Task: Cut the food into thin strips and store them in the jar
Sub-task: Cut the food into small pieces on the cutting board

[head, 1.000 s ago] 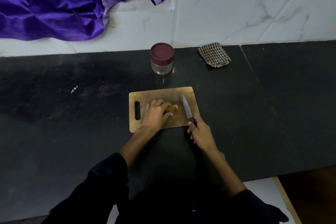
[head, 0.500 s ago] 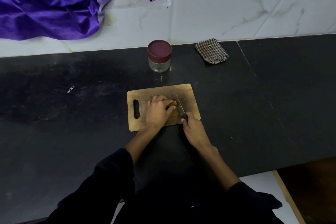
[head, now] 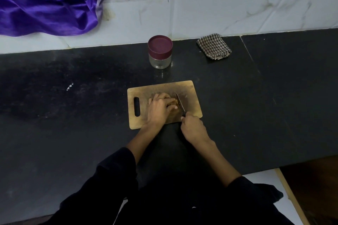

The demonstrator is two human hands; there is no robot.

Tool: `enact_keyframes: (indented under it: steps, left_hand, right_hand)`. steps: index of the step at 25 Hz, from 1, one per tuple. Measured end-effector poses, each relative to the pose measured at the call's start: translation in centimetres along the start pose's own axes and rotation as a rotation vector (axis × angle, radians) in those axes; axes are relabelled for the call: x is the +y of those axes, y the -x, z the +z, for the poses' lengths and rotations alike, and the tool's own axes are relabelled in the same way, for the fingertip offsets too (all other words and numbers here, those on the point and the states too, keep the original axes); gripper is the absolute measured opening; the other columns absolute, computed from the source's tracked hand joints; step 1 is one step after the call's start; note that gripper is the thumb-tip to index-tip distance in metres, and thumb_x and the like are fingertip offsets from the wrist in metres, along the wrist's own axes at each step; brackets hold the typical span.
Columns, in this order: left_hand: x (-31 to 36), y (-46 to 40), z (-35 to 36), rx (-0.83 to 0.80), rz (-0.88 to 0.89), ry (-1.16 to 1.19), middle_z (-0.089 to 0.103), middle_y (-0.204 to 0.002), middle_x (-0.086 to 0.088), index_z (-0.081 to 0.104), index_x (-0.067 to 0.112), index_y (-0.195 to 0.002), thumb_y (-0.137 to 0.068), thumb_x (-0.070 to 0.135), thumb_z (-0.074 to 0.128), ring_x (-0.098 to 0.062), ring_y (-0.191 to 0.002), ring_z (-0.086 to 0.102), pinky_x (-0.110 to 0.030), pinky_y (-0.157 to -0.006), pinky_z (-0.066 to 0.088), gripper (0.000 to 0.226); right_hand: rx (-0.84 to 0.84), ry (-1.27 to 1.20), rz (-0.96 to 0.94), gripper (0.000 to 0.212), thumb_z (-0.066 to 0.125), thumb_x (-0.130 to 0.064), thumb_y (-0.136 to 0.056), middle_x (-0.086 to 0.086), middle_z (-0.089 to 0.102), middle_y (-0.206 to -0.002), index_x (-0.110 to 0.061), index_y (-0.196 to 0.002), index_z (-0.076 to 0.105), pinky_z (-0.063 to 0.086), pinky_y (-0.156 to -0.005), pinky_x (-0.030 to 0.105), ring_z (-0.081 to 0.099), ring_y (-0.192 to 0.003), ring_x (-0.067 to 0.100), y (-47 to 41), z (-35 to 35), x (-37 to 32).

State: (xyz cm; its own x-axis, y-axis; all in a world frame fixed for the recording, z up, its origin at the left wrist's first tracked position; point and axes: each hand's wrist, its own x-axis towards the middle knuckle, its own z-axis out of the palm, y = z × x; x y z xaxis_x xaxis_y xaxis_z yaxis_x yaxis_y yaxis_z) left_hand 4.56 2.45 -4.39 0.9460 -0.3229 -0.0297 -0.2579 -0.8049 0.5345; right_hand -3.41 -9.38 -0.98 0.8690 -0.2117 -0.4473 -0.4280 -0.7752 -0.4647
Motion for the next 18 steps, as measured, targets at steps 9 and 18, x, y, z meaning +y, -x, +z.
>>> enact_keyframes:
  steps: [9,18]
  left_hand:
    - [-0.2,-0.2,0.0,0.0,0.016,0.064,0.061,-0.108,0.002,0.068,0.02,-0.114,-0.085,0.023,0.067,-0.017,-0.109,0.047,-0.036,-0.099,0.035,0.029]
    - [-0.5,0.1,0.4,0.065,0.001,0.134,0.064,-0.102,0.001,0.069,0.019,-0.113,-0.081,0.025,0.071,-0.018,-0.102,0.05,-0.037,-0.094,0.039,0.032]
  right_hand:
    - [-0.005,0.055,0.055,0.022,0.044,-0.02,-0.102,0.011,0.066,-0.109,-0.008,-0.119,0.05,0.043,-0.069,0.032,0.064,-0.097,0.024,-2.2,-0.5,-2.4]
    - [-0.046,0.05,0.101,0.02,0.038,-0.026,-0.105,0.012,0.064,-0.11,-0.012,-0.115,0.049,0.051,-0.087,0.048,0.063,-0.101,0.03,0.0,1.4,-0.2]
